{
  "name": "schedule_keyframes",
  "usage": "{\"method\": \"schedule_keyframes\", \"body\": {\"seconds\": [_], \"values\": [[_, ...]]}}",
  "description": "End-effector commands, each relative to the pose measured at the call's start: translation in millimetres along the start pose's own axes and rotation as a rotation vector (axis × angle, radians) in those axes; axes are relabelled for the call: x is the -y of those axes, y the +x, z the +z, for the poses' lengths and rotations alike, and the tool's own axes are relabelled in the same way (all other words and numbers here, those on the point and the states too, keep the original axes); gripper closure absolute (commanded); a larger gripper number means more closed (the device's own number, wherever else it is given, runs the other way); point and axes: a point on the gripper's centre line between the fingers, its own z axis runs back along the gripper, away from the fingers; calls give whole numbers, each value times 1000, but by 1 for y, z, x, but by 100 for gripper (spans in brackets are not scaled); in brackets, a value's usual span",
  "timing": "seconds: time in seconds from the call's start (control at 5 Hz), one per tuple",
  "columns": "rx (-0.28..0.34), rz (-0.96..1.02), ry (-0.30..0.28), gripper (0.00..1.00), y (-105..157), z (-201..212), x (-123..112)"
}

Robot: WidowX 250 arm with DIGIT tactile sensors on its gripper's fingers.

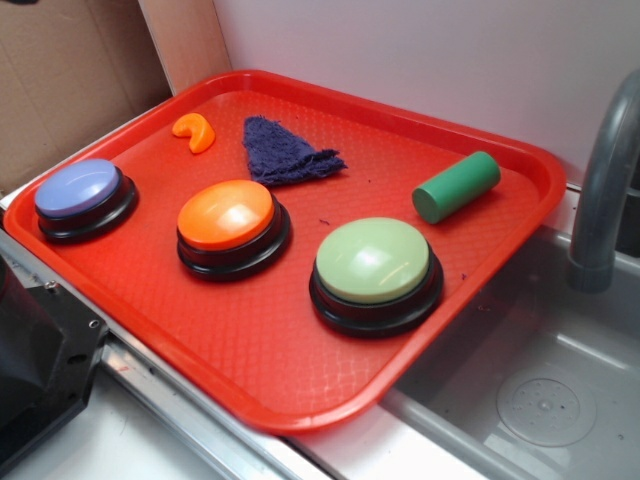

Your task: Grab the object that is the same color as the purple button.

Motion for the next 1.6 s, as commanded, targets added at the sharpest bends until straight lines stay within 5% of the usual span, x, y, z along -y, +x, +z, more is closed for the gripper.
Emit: {"method": "schedule_keyframes", "body": {"seconds": [0.0,0.2,0.6,1.0,1.4], "values": [[0,0,0,0,0,0,0],[-52,59,54,0,46,-45,9],[26,439,24,0,135,-104,1],[-13,852,-7,0,164,-165,-18],[-12,939,-32,0,161,-201,-63]]}}
